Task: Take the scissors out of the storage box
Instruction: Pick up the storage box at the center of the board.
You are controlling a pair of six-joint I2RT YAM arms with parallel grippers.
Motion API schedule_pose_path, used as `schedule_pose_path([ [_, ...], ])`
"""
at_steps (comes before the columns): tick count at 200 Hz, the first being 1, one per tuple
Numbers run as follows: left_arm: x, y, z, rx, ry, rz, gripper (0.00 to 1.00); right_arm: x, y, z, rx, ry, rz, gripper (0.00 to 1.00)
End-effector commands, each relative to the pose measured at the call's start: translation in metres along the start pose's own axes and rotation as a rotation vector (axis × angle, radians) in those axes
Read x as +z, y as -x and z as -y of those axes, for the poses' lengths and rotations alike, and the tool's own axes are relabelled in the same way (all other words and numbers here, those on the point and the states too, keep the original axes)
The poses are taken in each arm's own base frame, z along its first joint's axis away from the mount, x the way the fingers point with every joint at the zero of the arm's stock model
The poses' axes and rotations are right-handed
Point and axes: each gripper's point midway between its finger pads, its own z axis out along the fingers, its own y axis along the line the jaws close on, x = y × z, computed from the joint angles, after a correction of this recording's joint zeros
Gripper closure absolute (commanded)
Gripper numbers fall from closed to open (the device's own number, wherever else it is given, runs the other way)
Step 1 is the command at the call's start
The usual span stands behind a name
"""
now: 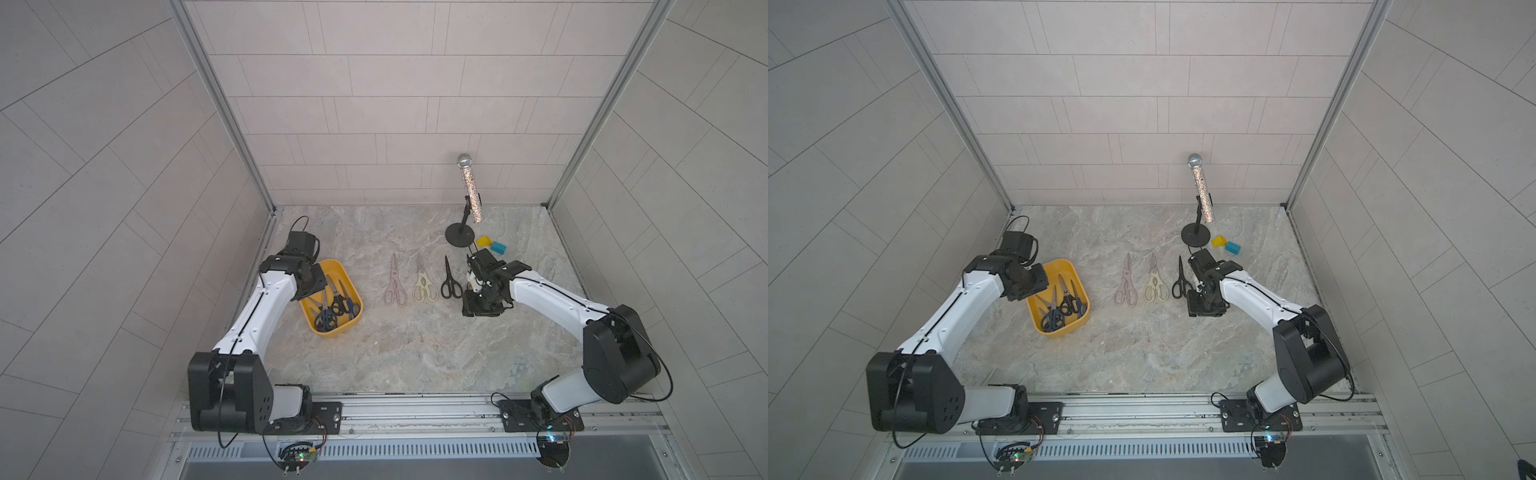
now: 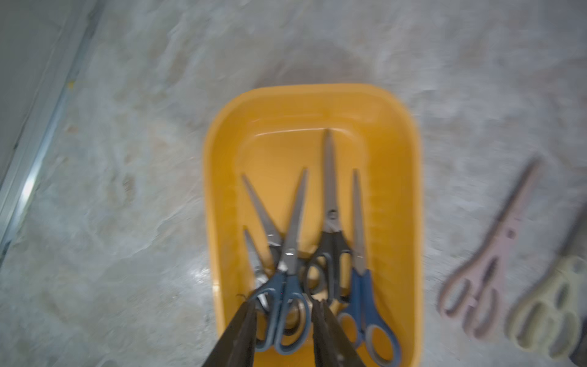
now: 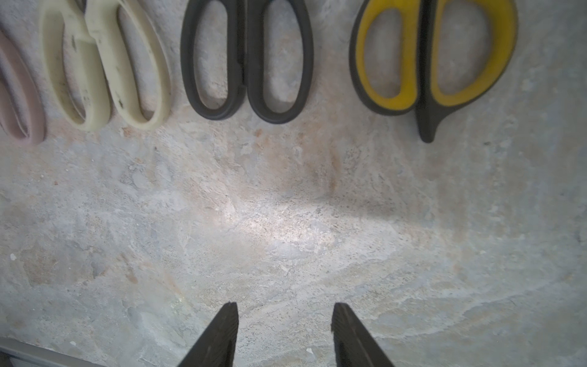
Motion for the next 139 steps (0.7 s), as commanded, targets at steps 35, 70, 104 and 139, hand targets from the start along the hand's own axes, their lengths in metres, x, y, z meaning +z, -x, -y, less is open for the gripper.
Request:
schedule_pose_path([
  [35, 0.023, -0.004, -0.025, -0.097, 0.012, -0.058, 0.65, 0.005, 0.000, -0.006, -0.042, 0.016, -0.027, 0.46],
  [70, 0.047, 0.009, -0.028, -0.088, 0.022, -0.030, 0.65, 0.006, -0.002, -0.003, -0.042, 0.004, -0.032, 0.46],
  [104, 0.063, 0.017, -0.031, -0.033, 0.064, -0.045, 0.66, 0.004, -0.001, 0.001, -0.043, -0.024, -0.036, 0.46],
  [139, 0.079, 0.017, -0.026, 0.008, 0.043, -0.052, 0.73, 0.000, 0.003, -0.009, -0.052, -0.009, -0.034, 0.47],
])
